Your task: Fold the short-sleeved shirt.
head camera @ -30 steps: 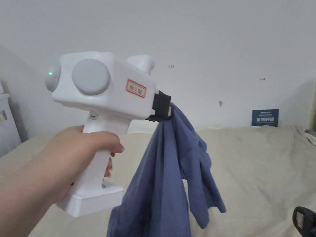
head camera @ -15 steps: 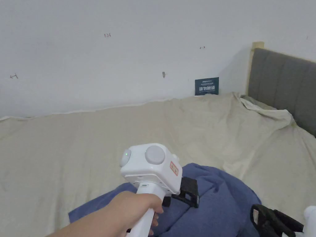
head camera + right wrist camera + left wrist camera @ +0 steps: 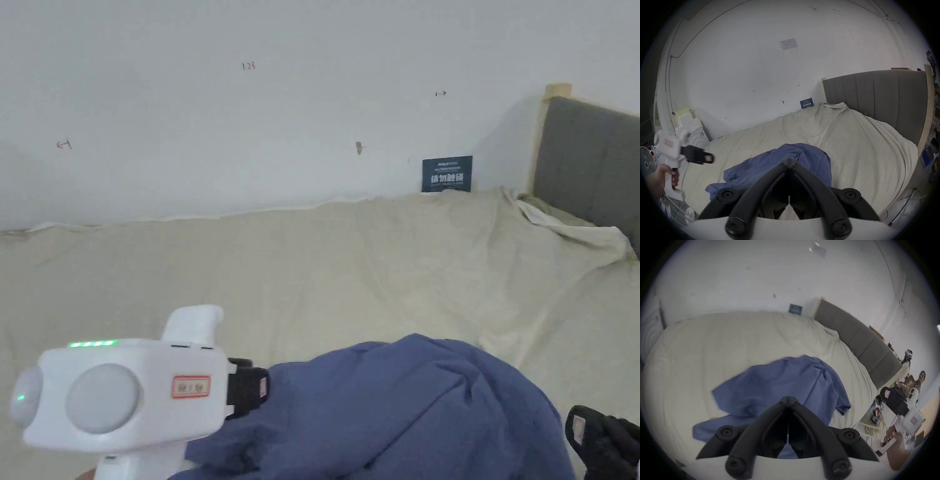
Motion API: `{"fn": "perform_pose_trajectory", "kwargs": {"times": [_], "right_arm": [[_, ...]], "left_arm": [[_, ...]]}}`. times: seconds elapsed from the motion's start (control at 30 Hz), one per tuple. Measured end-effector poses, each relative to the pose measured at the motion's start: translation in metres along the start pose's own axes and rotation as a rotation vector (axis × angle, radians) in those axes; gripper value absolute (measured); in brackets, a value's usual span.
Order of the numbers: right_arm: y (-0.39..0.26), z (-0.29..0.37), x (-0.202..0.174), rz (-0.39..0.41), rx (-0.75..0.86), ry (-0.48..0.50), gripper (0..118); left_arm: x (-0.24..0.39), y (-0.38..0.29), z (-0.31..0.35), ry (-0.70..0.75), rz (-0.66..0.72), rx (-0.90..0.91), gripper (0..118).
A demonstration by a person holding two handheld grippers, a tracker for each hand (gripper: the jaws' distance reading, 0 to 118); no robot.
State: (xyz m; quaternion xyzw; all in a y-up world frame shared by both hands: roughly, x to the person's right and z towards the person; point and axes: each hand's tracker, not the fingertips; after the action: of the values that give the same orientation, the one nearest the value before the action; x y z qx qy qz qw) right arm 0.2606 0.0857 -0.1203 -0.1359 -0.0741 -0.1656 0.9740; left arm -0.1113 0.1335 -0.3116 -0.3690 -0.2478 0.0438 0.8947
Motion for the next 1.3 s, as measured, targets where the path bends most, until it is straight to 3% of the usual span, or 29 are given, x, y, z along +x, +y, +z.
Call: {"fn": "perform_pose_trajectory", "kwargs": {"times": [0.23,0.33,0.4,0.5,0.53,0.6,0.63,0.67,0.83,1.0,1.07,1.1,1.13,1.17,1.2,1.23,1.3], "right_arm": [[-0.007,-0.005,-0.019,0.022,0.015,0.006,0],[-0.009,-0.012,-0.028,0.026,-0.011,0.024,0],[-0.01,-0.016,-0.038,0.035,-0.027,0.041,0],[-0.012,-0.019,-0.047,0.058,-0.04,0.068,0],[-0.013,-0.02,-0.048,0.065,-0.042,0.079,0],[-0.014,-0.02,-0.052,0.081,-0.054,0.103,0],[-0.015,-0.02,-0.054,0.088,-0.059,0.11,0],[-0.017,-0.02,-0.055,0.092,-0.063,0.113,0],[-0.027,-0.027,-0.05,0.074,-0.11,0.103,0],[-0.031,-0.031,-0.035,0.049,-0.142,0.086,0],[-0.03,-0.03,-0.036,0.058,-0.146,0.073,0],[-0.029,-0.031,-0.035,0.06,-0.148,0.069,0],[-0.029,-0.032,-0.033,0.059,-0.149,0.066,0],[-0.031,-0.033,-0.031,0.054,-0.149,0.065,0],[-0.032,-0.034,-0.029,0.047,-0.147,0.066,0],[-0.032,-0.034,-0.029,0.041,-0.145,0.067,0],[-0.031,-0.034,-0.028,0.024,-0.138,0.069,0]], "left_arm": [[-0.078,-0.083,0.119,0.246,0.231,0.357,0],[-0.095,-0.093,0.124,0.363,0.3,0.272,0],[-0.112,-0.091,0.11,0.277,0.311,0.195,0],[-0.124,-0.077,0.08,0.286,0.276,0.071,0],[-0.134,-0.071,0.067,0.299,0.261,0.023,5],[-0.15,-0.066,0.039,0.27,0.286,-0.077,89],[-0.158,-0.065,0.024,0.264,0.317,-0.113,115],[-0.167,-0.064,0.011,0.255,0.344,-0.164,118],[-0.213,-0.073,-0.067,0.279,0.485,-0.362,118],[-0.218,-0.078,-0.095,0.383,0.455,-0.44,118],[-0.208,-0.073,-0.093,0.421,0.351,-0.45,117],[-0.201,-0.071,-0.091,0.388,0.31,-0.437,106],[-0.192,-0.07,-0.089,0.413,0.252,-0.427,80],[-0.184,-0.07,-0.087,0.487,0.185,-0.42,41],[-0.171,-0.07,-0.08,0.43,0.163,-0.379,10],[-0.166,-0.071,-0.079,0.297,0.213,-0.366,10],[-0.157,-0.076,-0.081,0.306,0.216,-0.4,10]]}}
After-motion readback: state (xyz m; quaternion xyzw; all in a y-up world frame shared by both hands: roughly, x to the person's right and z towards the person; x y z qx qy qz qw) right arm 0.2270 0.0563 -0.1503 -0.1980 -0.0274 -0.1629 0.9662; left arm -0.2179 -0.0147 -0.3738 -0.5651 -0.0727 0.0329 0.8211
